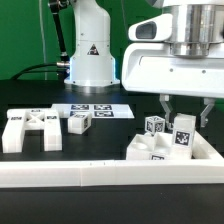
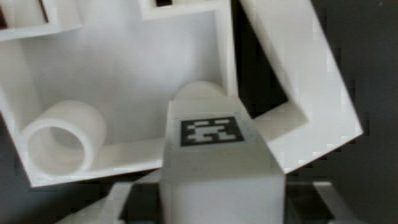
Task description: Assemble chair
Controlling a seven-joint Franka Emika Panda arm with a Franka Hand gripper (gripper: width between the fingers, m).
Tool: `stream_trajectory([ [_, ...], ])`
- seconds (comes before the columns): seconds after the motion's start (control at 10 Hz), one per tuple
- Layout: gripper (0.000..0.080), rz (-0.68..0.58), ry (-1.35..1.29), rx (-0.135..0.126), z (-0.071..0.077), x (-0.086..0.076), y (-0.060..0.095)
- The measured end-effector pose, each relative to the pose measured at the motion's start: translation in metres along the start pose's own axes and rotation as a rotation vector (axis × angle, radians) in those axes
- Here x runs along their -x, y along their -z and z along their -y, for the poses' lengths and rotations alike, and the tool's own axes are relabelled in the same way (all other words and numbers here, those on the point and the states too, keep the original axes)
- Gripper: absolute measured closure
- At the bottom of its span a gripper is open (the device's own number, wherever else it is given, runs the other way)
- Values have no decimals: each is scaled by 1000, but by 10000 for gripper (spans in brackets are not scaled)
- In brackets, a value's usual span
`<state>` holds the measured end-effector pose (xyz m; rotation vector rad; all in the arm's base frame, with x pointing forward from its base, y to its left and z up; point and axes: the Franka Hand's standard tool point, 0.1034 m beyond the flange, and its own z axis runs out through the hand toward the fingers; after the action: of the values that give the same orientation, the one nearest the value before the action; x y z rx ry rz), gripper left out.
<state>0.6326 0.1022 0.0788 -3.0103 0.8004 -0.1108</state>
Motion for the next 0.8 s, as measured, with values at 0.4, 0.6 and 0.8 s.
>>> stream_trajectory([
  [0.4,189,-5,88,-15,-6,6,23],
  [0.6,152,-5,123,-20,-23,5,36],
  [0.8,150,-3,124,-18,-22,6,33],
])
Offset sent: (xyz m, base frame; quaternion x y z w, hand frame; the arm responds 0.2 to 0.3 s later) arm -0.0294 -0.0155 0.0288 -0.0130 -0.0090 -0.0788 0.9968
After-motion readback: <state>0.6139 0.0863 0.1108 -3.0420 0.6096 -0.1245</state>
